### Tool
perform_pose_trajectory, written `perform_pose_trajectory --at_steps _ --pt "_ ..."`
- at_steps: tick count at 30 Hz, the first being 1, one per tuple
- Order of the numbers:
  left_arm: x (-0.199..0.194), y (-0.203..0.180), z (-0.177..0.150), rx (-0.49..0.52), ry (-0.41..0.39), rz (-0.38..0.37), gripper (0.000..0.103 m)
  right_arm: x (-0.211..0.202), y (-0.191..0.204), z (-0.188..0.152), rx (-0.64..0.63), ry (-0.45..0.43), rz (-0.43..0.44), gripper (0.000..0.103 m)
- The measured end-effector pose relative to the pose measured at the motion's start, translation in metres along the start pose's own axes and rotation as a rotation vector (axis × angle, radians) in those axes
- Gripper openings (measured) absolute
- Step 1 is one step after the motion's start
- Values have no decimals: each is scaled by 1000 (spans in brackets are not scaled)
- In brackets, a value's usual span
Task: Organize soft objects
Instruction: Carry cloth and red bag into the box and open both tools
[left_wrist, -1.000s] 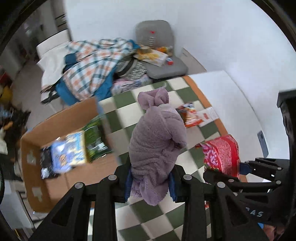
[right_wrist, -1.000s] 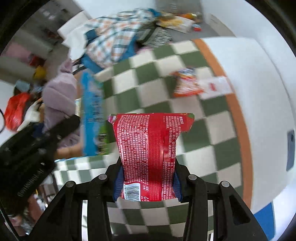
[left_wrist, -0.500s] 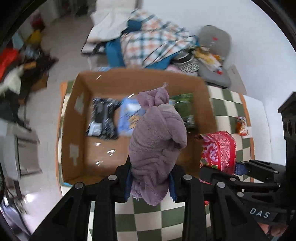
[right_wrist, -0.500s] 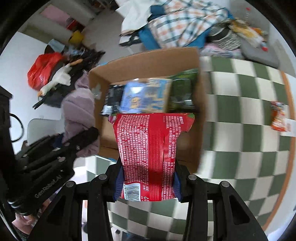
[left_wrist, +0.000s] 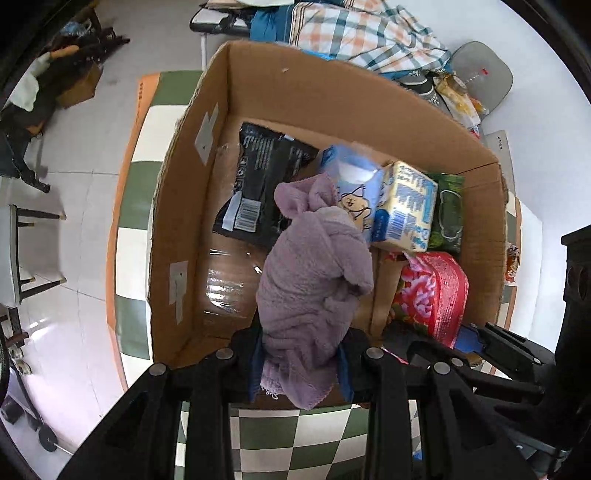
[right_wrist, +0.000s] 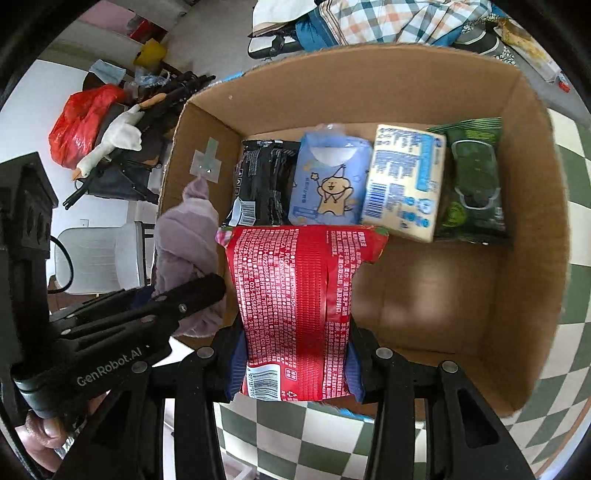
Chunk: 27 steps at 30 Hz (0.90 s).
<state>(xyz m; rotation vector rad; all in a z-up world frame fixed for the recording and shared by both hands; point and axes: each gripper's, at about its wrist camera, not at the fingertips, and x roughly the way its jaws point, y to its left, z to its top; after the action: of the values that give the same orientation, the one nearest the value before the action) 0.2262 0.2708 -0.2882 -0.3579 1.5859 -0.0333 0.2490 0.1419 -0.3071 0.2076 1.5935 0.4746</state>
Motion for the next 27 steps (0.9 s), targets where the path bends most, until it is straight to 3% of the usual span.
perform_pose_trajectory --at_steps 8,11,18,24,27 --pt "7 13 4 -31 58 31 34 26 4 12 21 35 15 50" --pt "5 13 5 -30 49 41 38 30 0 13 34 34 25 59" --pt "-13 12 3 -28 -8 52 62 25 -2 14 29 22 -6 63" --pt "-29 1 -7 -22 -84 75 75 7 -10 5 20 9 -51 64" --pt "-37 -7 -15 -22 -136 100 92 -6 -19 -2 10 -9 -93 64"
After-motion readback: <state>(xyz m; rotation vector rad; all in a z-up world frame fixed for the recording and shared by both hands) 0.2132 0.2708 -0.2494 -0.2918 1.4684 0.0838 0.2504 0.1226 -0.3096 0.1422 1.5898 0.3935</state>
